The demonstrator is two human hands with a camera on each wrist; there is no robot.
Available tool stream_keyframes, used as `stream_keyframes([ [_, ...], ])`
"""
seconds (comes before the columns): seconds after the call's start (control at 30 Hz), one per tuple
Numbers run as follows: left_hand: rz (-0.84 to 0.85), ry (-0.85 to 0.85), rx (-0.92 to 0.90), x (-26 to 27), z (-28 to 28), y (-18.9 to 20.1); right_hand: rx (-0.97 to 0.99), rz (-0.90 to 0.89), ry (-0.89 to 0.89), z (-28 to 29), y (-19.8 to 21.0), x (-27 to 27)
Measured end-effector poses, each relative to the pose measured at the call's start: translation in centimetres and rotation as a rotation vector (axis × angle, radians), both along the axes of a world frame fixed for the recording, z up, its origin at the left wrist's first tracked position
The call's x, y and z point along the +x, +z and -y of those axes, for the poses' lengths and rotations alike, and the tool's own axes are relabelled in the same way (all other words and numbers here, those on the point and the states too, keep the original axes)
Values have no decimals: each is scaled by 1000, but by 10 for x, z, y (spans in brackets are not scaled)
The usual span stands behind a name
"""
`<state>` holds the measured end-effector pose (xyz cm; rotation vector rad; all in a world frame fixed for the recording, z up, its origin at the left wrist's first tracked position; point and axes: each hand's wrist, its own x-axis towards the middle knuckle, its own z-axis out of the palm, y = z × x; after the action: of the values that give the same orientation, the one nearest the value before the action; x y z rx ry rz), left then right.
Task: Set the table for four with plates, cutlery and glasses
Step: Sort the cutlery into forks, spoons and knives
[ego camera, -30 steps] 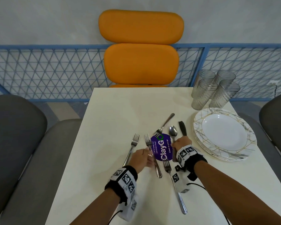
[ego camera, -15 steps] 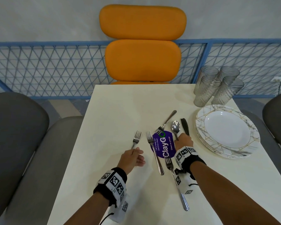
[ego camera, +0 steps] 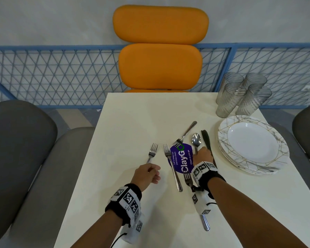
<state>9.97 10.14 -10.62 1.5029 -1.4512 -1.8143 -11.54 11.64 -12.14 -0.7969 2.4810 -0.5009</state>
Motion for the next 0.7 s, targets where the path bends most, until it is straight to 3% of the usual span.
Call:
stream_keyframes([
  [0.17,58,-33,-71,0,1,-4,-59,-189,257,-25,3,9],
  [0.33,87,-71,-103,-5,-1,-7,80,-84,515,-52,-3,18],
  [0.47,79,-79,-92,-7,-6,-6,95,-1,522,-54,4,17],
  [0.7,-14,-100,-17,-20,-13,5,-264,290,479,-10,54,21],
])
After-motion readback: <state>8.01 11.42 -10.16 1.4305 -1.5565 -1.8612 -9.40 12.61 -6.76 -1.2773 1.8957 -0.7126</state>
